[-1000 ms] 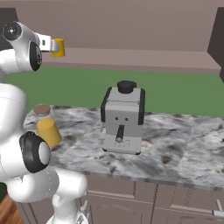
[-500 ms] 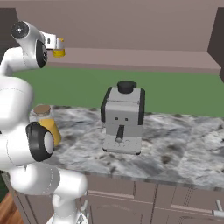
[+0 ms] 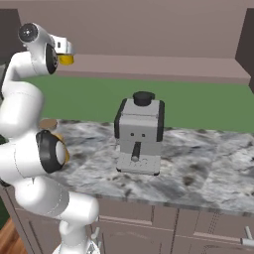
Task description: There is a tray on the dining counter. Grab the cup, mug, and pitcher and place them on the tray. The pitcher may be placed next to the tray if it cannot fit the tray.
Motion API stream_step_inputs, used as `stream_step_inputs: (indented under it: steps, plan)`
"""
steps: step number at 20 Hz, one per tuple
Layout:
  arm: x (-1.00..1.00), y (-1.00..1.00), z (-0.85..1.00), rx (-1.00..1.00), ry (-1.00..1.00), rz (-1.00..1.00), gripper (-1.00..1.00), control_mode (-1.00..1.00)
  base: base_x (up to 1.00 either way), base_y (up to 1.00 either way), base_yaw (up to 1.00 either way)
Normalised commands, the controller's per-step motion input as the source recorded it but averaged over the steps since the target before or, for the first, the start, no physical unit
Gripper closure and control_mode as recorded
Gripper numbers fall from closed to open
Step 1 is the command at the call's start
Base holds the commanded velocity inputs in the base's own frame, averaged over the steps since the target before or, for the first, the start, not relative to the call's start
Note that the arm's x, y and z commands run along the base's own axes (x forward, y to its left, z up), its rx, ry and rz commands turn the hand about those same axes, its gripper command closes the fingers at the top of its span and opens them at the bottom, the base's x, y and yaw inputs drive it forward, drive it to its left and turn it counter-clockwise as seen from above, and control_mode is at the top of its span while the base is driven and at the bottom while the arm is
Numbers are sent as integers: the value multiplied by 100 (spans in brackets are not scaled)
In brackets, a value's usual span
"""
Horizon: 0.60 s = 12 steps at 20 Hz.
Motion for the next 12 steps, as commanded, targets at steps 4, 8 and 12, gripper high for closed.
stream_step_inputs:
  steps: [4,8,12]
  plan:
    - [12,9,-2,0,0,0,-100,-100,0,0,0]
    - [13,9,-3,0,0,0,-100,-100,0,0,0]
    - [12,6,-3,0,0,0,-100,-100,0,0,0]
